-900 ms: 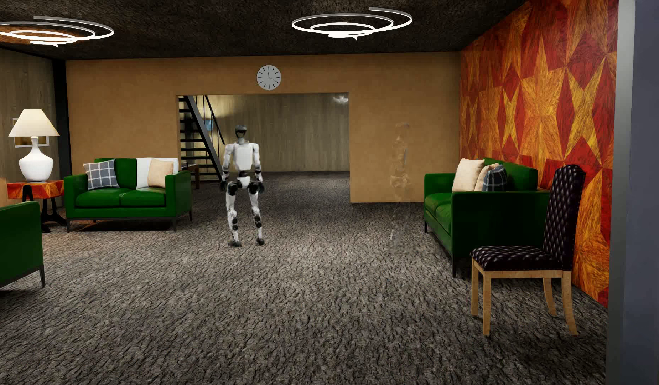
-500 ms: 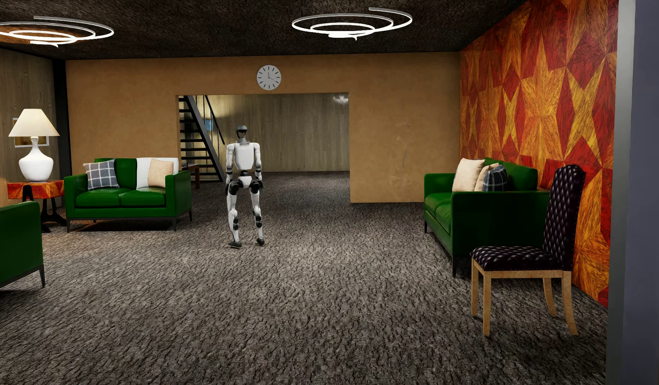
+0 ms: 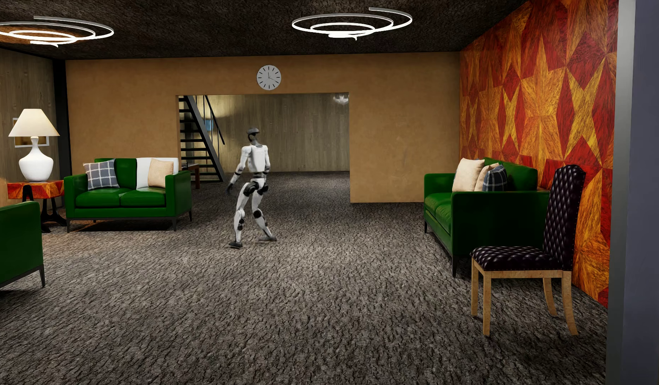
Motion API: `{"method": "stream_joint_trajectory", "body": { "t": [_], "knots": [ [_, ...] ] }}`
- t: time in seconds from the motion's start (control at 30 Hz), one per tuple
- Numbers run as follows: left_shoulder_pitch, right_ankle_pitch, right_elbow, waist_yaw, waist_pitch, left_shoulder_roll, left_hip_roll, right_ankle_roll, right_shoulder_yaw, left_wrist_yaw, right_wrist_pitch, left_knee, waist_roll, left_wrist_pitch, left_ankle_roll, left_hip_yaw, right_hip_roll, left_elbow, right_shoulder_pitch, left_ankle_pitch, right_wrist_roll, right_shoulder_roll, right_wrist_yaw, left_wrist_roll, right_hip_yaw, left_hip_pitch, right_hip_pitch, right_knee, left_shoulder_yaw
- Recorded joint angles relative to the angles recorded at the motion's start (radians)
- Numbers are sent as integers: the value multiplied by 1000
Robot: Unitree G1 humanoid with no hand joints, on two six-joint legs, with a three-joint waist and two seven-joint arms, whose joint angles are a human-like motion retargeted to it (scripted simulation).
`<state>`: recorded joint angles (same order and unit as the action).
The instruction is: Move towards the sofa
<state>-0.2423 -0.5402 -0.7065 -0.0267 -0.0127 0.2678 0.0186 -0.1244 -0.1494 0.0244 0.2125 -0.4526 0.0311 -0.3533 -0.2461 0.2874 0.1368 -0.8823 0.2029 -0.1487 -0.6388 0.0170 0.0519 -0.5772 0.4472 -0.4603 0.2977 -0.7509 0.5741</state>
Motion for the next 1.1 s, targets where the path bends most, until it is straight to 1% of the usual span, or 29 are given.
{"method": "stream_joint_trajectory", "body": {
  "t": [0.03, 0.07, 0.1, 0.13, 0.17, 0.2, 0.23, 0.27, 0.3, 0.37, 0.43, 0.47, 0.5, 0.53, 0.57, 0.6, 0.63, 0.67, 0.7, 0.73, 0.77, 0.8, 0.83, 0.9, 0.93, 0.97, 1.0, 1.07, 1.1],
  "knots": [
    [-50, -15, 0, -6, -5, 7, -27, 79, 8, -2, -2, 33, 0, 14, -2, 87, -15, 23, 9, 28, 2, -10, -11, -7, -130, -21, 4, 29, 19],
    [-90, -3, -4, -16, -13, 10, -26, 116, 27, 9, -3, 72, -6, 26, -7, 132, -13, 57, 11, 50, 0, -14, -19, -6, -228, -53, 19, 43, 27],
    [-107, 16, -13, -23, -24, -3, 24, 137, 55, 38, -1, 93, -21, 34, 12, 81, -23, 95, 9, 41, -8, -3, -28, 0, -324, -104, 36, 55, 21],
    [-101, 40, -30, -28, -33, -26, 98, 149, 85, 72, 6, 117, -42, 43, 113, -93, -40, 134, 5, 16, -24, 17, -39, 13, -422, -139, 48, 79, 8],
    [-81, 66, -53, -32, -37, -50, 197, 159, 106, 104, 15, 151, -65, 51, 199, -349, -57, 167, 1, -44, -33, 35, -45, 32, -520, -145, 54, 110, -6],
    [-53, 95, -81, -35, -37, -71, 299, 168, 111, 116, 31, 162, -87, 62, 180, -666, -76, 188, -4, -61, -35, 48, -48, 50, -615, -124, 55, 146, -6],
    [-22, 127, -111, -31, -34, -82, 364, 175, 111, 108, 50, 134, -101, 65, 227, -889, -99, 193, -11, -51, -38, 60, -50, 57, -697, -88, 50, 190, 11],
    [10, 159, -138, -24, -29, -81, 403, 179, 112, 89, 66, 88, -108, 68, 258, -1030, -124, 190, -16, -40, -43, 72, -52, 49, -773, -44, 37, 237, 42],
    [41, 187, -157, -12, -27, -68, 425, 182, 113, 64, 75, 6, -108, 66, 287, -1057, -152, 175, -15, -38, -49, 81, -50, 36, -843, -17, 17, 278, 77],
    [99, 231, -160, 15, -22, -25, 455, 185, 119, 25, 68, -191, -100, 38, 292, -969, -210, 121, -5, -49, -58, 96, -40, 27, -970, 14, -19, 334, 114],
    [172, 272, -127, 30, -12, 14, 496, 185, 114, 43, 41, -305, -96, -20, 307, -918, -267, 51, 4, -69, -46, 108, -6, 68, -1080, 87, -39, 366, 46],
    [210, 291, -108, 32, -6, 28, 525, 183, 109, 82, 28, -315, -97, -51, 337, -930, -294, 19, 4, -80, -32, 112, 14, 108, -1133, 145, -45, 375, -31],
    [248, 312, -86, 29, 2, 39, 562, 180, 104, 123, 19, -292, -100, -84, 373, -986, -318, -9, 0, -91, -17, 115, 31, 156, -1184, 223, -53, 385, -121],
    [282, 332, -65, 21, 10, 54, 603, 175, 96, 151, 8, -243, -104, -104, 405, -1108, -344, -28, -6, -105, 6, 115, 45, 193, -1237, 325, -61, 391, -197],
    [310, 357, -43, 7, 20, 71, 632, 169, 91, 155, -1, -181, -108, -110, 441, -1279, -373, -38, -12, -116, 26, 116, 58, 213, -1293, 441, -69, 398, -244],
    [331, 381, -25, -5, 27, 91, 636, 163, 71, 139, -17, -122, -112, -109, 424, -1453, -413, -40, -14, -104, 50, 119, 71, 212, -1348, 545, -78, 397, -255],
    [329, 410, -4, -12, 32, 97, 607, 145, 37, 112, -26, -58, -114, -108, 216, -1582, -462, -44, -13, -53, 79, 112, 91, 185, -1406, 617, -91, 399, -225],
    [308, 440, 27, -3, 30, 101, 560, 146, -10, 67, -34, -36, -112, -92, 123, -1537, -521, -48, 3, -62, 109, 114, 109, 154, -1460, 581, -118, 411, -178],
    [264, 440, 64, 9, 25, 84, 497, 164, -63, 18, -31, -39, -103, -85, 147, -1444, -602, -64, 27, -89, 142, 104, 127, 115, -1491, 516, -136, 408, -123],
    [221, 389, 89, 17, 20, 58, 420, 173, -120, -29, -27, -43, -89, -76, 177, -1348, -687, -72, 59, -116, 171, 90, 142, 85, -1478, 457, -148, 385, -79],
    [193, 317, 95, 18, 16, 41, 340, 179, -159, -89, -17, -47, -76, -48, 202, -1254, -749, -47, 78, -144, 184, 71, 142, 60, -1375, 407, -134, 361, -49],
    [178, 258, 81, 11, 12, 30, 261, 221, -174, -139, -4, -43, -66, -12, 228, -1166, -765, -2, 93, -169, 173, 63, 121, 44, -1166, 374, -90, 339, -42],
    [175, 236, 58, 4, 8, 20, 189, 227, -168, -151, 10, -27, -59, 22, 254, -1084, -728, 51, 105, -186, 149, 65, 86, 49, -921, 356, -41, 309, -69],
    [190, 240, -19, -6, 3, -2, 80, 95, -124, -95, 45, -5, -47, 64, 297, -926, -545, 165, 103, -204, 65, 66, -3, 61, -489, 324, 32, 208, -150],
    [177, 229, -43, -8, 3, 2, 36, 57, -117, -80, 63, 0, -43, 80, 312, -846, -444, 206, 101, -210, 34, 55, -49, 36, -368, 307, 57, 154, -150],
    [147, 215, -45, -9, 2, 12, -7, 43, -118, -82, 73, 3, -39, 84, 326, -765, -371, 233, 105, -215, 13, 40, -77, -2, -328, 292, 89, 101, -132],
    [103, 207, -30, -10, 2, 22, -48, 59, -118, -95, 64, 3, -34, 86, 337, -680, -333, 247, 116, -222, -3, 24, -77, -45, -359, 280, 127, 59, -108],
    [19, 216, 9, -20, 0, 20, -129, 85, -86, -81, 17, -6, -23, 75, 354, -509, -322, 250, 144, -243, -34, 9, -26, -82, -506, 270, 211, 26, -102],
    [-10, 230, 22, -28, 0, 13, -166, 98, -60, -45, -2, -8, -18, 65, 362, -430, -320, 241, 154, -254, -47, 11, -6, -76, -581, 277, 247, 46, -117]
  ]
}}
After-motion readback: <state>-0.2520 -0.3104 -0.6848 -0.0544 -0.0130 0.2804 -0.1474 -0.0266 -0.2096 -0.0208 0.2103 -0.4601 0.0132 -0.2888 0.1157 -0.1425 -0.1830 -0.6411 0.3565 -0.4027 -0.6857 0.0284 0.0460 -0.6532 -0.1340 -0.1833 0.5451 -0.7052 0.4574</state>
